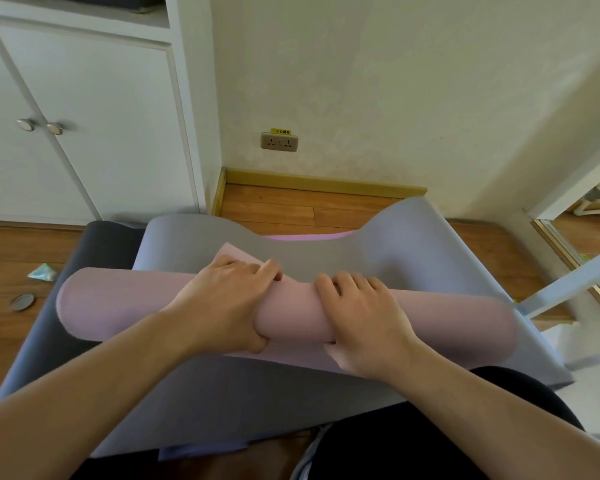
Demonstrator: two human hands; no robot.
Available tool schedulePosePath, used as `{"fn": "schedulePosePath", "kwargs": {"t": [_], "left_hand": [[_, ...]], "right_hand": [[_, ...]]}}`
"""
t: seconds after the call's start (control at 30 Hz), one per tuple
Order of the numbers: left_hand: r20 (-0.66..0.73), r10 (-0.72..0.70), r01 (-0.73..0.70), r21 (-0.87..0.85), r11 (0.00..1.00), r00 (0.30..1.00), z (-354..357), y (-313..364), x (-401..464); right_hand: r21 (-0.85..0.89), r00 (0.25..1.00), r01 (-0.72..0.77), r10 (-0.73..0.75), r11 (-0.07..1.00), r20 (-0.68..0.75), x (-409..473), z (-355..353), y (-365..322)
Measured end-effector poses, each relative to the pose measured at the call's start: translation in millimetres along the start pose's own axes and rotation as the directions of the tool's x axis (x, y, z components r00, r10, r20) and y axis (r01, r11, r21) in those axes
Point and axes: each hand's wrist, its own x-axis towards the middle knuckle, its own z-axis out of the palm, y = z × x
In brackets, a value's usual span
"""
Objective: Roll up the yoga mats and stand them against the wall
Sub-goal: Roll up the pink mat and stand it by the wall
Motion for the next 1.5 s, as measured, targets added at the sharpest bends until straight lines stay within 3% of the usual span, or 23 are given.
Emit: {"fn": "schedulePosePath", "kwargs": {"t": [0.1,0.2,0.43,0.67,0.8,0.97,1.2,1.33,1.5], "left_hand": [[-0.036,-0.004,0.01,0.185,0.983,0.999,13.6,7.3,-1.1],[-0.064,-0.032,0.047,0.244,0.969,0.997,27.7,12.2,3.8],[0.025,-0.048,0.048,-0.019,0.999,0.999,9.7,2.6,2.2],[-0.034,-0.04,0.046,0.178,0.983,0.999,25.1,9.2,3.4],[-0.073,-0.041,0.048,0.099,0.994,0.996,20.8,3.0,5.2],[0.043,-0.037,0.037,-0.003,0.999,0.998,2.2,-0.7,2.0],[0.012,-0.052,0.049,0.185,0.981,0.999,16.7,5.4,3.4],[-0.029,-0.033,0.036,0.132,0.991,0.999,9.8,-0.9,4.2],[0.063,-0.045,0.04,0.077,0.996,0.997,1.9,-4.9,2.0]], "right_hand": [[0.033,1.0,-0.013,0.012,0.999,0.023,4.3,-5.9,5.5],[0.095,0.999,-0.032,0.029,0.995,0.03,3.8,-10.1,5.1],[0.019,0.996,-0.029,0.028,0.999,0.083,1.4,-0.6,6.6],[0.081,0.999,-0.036,0.034,0.996,0.027,2.5,-7.6,9.8],[0.087,0.999,-0.034,0.031,0.996,0.04,1.5,-7.4,9.0],[0.058,0.996,-0.025,0.02,0.998,0.091,2.8,-2.8,4.5],[0.109,0.997,-0.059,0.052,0.992,0.063,3.8,-9.2,8.7],[0.118,0.999,-0.019,0.015,0.993,0.039,1.9,-7.1,7.5],[0.101,0.997,-0.027,0.019,0.995,0.079,3.5,-5.6,5.1]]}}
